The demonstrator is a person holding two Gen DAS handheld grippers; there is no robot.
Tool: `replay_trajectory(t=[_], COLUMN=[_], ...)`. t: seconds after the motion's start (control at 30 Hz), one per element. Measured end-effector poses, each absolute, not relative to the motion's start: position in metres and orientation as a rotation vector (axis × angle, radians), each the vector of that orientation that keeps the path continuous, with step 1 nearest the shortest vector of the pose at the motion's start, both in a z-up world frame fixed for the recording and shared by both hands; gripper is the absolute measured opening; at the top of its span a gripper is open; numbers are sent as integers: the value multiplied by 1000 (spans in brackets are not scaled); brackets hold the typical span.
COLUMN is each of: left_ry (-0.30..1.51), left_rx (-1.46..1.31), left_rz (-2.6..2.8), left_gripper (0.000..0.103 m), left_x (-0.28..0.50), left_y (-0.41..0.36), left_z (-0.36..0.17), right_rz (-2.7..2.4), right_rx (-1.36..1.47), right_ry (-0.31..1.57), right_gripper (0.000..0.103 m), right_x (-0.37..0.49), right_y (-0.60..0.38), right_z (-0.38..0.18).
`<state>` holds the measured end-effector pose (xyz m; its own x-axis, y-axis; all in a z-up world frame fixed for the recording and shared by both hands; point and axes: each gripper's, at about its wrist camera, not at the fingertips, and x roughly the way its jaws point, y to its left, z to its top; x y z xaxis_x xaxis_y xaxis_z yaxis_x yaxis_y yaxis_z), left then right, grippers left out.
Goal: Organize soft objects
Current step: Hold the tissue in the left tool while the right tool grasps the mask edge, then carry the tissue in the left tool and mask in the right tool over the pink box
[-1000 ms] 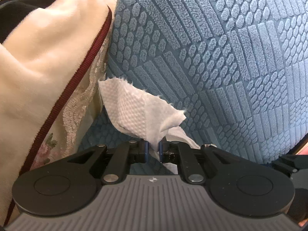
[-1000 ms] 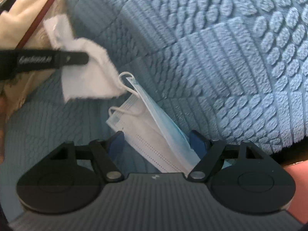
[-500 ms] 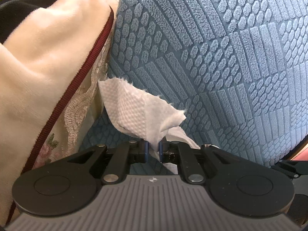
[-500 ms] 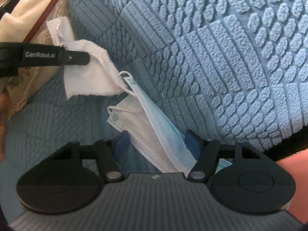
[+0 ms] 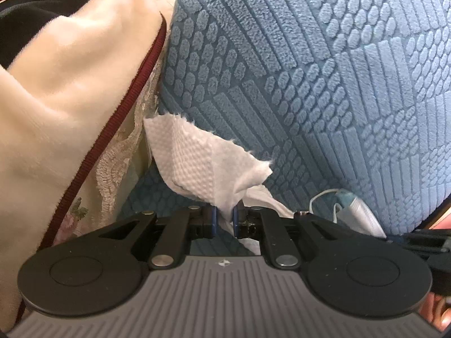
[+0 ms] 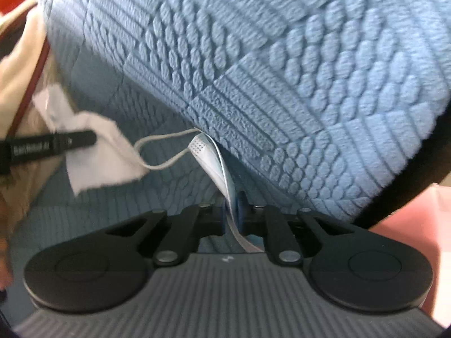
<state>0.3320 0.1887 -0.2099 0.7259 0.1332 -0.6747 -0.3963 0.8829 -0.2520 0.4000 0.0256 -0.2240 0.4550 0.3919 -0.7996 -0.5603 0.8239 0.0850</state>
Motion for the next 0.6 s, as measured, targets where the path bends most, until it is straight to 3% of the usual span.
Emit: replay_trajectory(t=[0.37, 0.6], left_ry=[693, 695], left_rx=[-376, -347], left_rz=[254, 213], left_gripper=[13, 13], left_x=[318, 306], left_y=[174, 154], left_z=[-197, -189], right_rz=[557, 560], right_rx=[-100, -70], right_ry=[922, 902], right_gripper=[8, 8], right_x=[403, 410], right_y=[0, -20], right_z=[-205, -162])
